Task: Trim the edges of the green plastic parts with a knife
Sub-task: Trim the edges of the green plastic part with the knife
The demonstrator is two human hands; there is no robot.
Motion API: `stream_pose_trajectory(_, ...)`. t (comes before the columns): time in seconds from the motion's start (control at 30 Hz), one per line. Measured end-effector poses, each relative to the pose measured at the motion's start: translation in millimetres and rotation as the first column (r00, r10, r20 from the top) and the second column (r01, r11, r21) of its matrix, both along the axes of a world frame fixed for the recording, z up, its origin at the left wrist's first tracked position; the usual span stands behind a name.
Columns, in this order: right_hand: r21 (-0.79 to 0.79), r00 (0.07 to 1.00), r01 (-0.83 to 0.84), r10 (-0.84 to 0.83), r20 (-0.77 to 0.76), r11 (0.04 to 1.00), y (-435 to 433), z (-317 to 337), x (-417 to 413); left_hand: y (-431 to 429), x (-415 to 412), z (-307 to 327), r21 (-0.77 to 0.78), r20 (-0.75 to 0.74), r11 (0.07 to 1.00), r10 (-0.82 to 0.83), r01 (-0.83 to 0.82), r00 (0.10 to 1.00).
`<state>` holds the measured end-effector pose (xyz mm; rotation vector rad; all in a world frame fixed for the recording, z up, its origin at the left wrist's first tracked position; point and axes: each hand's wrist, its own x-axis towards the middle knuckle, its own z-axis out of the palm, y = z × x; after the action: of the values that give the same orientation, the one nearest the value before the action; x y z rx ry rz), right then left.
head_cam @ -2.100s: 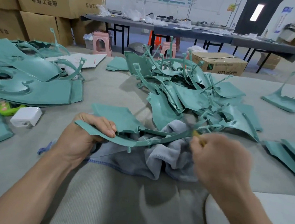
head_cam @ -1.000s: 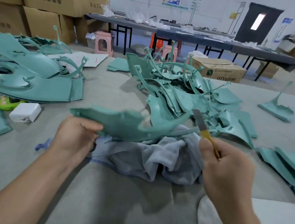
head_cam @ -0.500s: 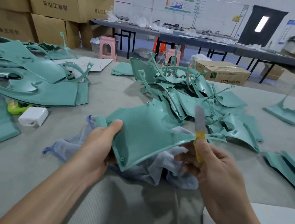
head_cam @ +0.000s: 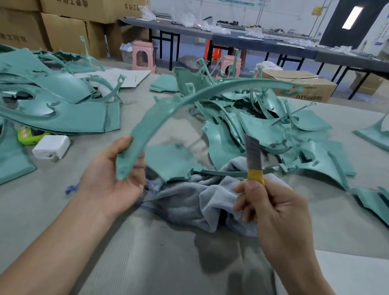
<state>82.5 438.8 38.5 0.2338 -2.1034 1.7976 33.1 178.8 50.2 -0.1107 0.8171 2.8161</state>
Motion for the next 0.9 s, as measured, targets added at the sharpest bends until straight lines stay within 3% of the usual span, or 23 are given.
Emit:
stream_pose_trajectory(0.1, 0.015, 1.0, -0.004, 0.004, -0.023, 1.0, -5, -3, 0, 1, -2, 0, -0.075, 0.063, 0.992, 0.109, -0.104, 0.992)
stream_pose_trajectory(0.17, 0.038, 0.999, -0.032, 0.032, -0.016, 0.999, -6, -7, 0, 12, -3, -4, -0.218, 0.105, 0.963, 0.186, -0.16, 0.977)
stream_pose_trajectory(0.27, 0.233, 0.995, -0.105, 0.103, 0.021, 0.967, -9, -16, 2, 27, -5, -15, -0.427, 0.123, 0.891, 0.228, -0.156, 0.966)
stream_pose_trajectory(0.37, 0.403, 0.98, -0.199, 0.188, 0.067, 0.893, -14, -21, 3, 29, -8, -19, -0.467, 0.127, 0.868, 0.251, -0.166, 0.96)
stream_pose_trajectory(0.47, 0.581, 0.983, -0.179, 0.172, 0.068, 0.794, -17, -20, -4, 31, -7, -19, -0.428, 0.141, 0.889, 0.242, -0.161, 0.96)
stream_pose_trajectory(0.57, 0.624, 0.997, 0.06, -0.08, 0.004, 0.779, -10, -11, -17, 31, -7, -18, -0.391, 0.175, 0.911, 0.216, -0.133, 0.961)
stream_pose_trajectory(0.67, 0.608, 0.906, 0.363, -0.421, -0.051, 0.706, 5, -5, -28, 24, -10, -18, -0.414, 0.158, 0.901, 0.211, -0.129, 0.965)
stream_pose_trajectory(0.73, 0.524, 0.947, 0.306, -0.309, -0.084, 0.795, 7, -3, -22, 22, -10, -18, -0.413, 0.133, 0.9, 0.207, -0.135, 0.969)
stream_pose_trajectory(0.8, 0.505, 0.997, 0.046, -0.011, -0.072, 0.862, -6, -5, -6, 22, -10, -19, -0.406, 0.13, 0.905, 0.196, -0.128, 0.972)
stream_pose_trajectory(0.83, 0.563, 0.995, -0.058, 0.093, -0.033, 0.824, -12, -7, 1, 22, -9, -19, -0.398, 0.13, 0.909, 0.185, -0.12, 0.974)
stream_pose_trajectory(0.9, 0.634, 0.993, -0.081, 0.118, -0.016, 0.769, -15, -13, -1, 22, -9, -18, -0.368, 0.121, 0.925, 0.154, -0.1, 0.981)
